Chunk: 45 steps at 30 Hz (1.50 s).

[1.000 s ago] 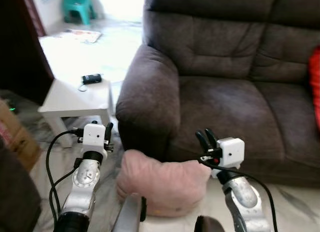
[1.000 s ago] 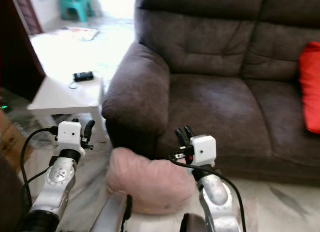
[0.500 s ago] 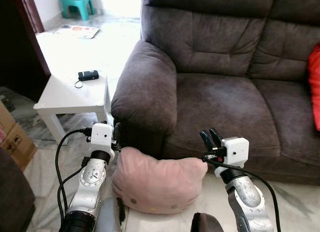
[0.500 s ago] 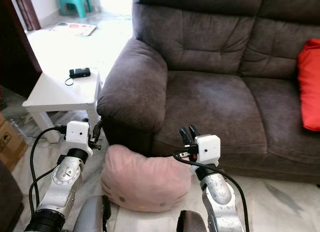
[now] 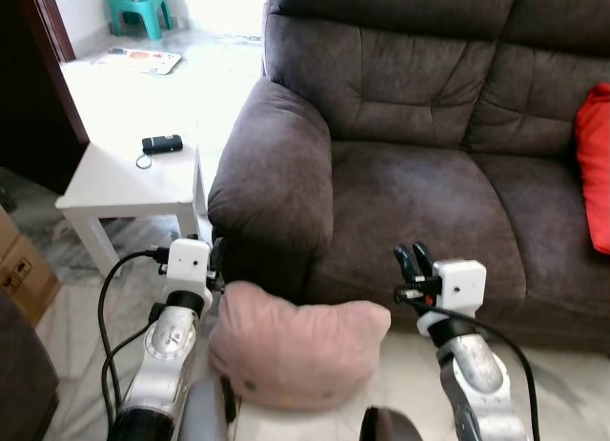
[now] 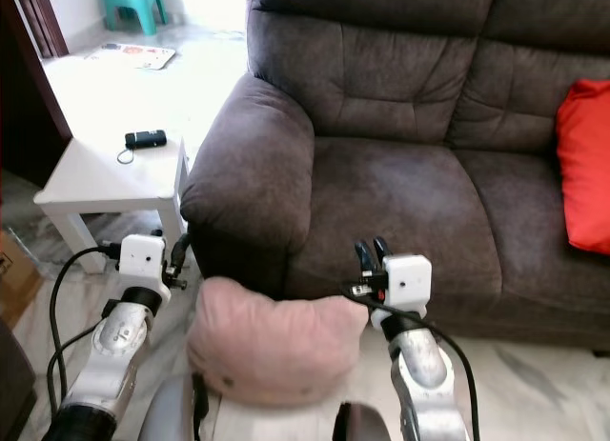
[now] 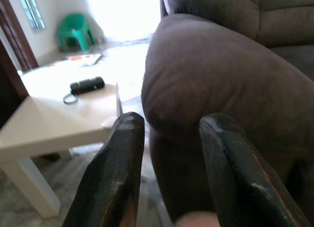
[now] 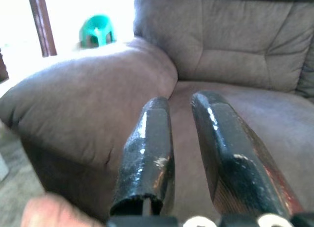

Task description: Move the pillow to the sofa from floor

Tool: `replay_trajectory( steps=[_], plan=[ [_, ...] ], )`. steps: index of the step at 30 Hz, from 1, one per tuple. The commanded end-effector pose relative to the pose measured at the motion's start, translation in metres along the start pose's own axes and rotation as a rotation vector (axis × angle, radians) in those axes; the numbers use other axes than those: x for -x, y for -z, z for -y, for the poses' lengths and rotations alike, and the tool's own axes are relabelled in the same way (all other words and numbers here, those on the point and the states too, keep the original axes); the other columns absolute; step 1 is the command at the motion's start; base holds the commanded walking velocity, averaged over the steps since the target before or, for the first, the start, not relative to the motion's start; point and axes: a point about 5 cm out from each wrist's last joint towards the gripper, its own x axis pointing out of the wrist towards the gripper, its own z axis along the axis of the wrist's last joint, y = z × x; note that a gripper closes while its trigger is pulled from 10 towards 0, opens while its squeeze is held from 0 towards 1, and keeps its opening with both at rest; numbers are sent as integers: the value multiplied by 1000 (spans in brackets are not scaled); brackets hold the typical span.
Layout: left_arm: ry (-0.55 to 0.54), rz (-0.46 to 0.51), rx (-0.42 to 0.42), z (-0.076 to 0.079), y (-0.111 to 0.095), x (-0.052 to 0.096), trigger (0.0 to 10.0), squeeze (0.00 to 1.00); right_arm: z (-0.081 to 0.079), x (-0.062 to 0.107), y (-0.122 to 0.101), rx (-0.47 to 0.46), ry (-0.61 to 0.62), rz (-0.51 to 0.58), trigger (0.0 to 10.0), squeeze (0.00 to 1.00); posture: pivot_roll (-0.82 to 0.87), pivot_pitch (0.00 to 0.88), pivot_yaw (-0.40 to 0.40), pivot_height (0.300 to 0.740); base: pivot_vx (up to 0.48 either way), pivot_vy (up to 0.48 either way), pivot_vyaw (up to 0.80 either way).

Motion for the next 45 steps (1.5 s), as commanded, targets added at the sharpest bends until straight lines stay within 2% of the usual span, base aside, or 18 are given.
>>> replay_trajectory(
  steps=[1, 12, 16, 21, 23, 26, 28, 32, 35, 38, 43, 45],
  plan=[
    [24, 43, -7, 10, -10, -4, 10000, 0, 8, 1, 0, 22, 24, -3, 10000, 0, 40, 0, -82, 565, 360, 0, 0],
    [41, 42, -11, 12, -9, -3, 10000, 0, 8, 0, 0, 23, 18, -3, 10000, 0, 38, 0, -83, 565, 340, 0, 0],
    [58, 16, -12, 12, -5, -1, 10000, 0, 8, 0, 0, 25, 15, -6, 10000, 0, 40, 0, -85, 565, 0, 0, 0],
    [47, -94, -2, 3, 14, 9, 10000, 0, 8, 1, 0, 28, 13, -7, 10000, 0, 35, 0, -85, 565, 0, 0, 0],
    [9, -174, 6, -9, 27, 19, 10000, 0, 9, 2, 0, 30, 11, -10, 10000, 0, 37, 0, -90, 565, 0, 0, 0],
    [8, -209, -2, -11, 34, 26, 10000, 0, 9, 3, 0, 32, 8, -12, 10000, 0, 38, 0, -92, 565, 0, 0, 0],
    [7, -286, -17, -14, 45, 39, 10000, 0, 10, 3, -1, 35, 5, -15, 10000, 0, 38, 0, -97, 565, 0, 0, 0],
    [0, -426, -10, -17, 66, 54, 10000, 0, 10, 3, -1, 38, -2, -17, 10000, 0, 42, 0, -106, 565, 0, 0, 0],
    [-14, -490, 4, -20, 79, 55, 10000, 0, 8, 3, -3, 43, -20, -20, 10000, 0, 36, 0, -120, 565, 0, 0, 0],
    [-33, -514, 26, -23, 83, 53, 10000, 0, 9, 3, -6, 45, -27, -17, 10000, 0, 28, 0, -125, 565, 0, 0, 0],
    [-13, -578, -25, -28, 94, 48, 10000, 0, 15, 5, -15, 36, -22, -5, 10000, 0, 8, 0, -146, 565, 0, 0, 0],
    [-4, -580, -21, -30, 95, 44, 10000, 0, 17, 6, -20, 49, -30, 0, 10000, 0, 3, 0, -154, 565, 0, 0, 0]
  ],
)
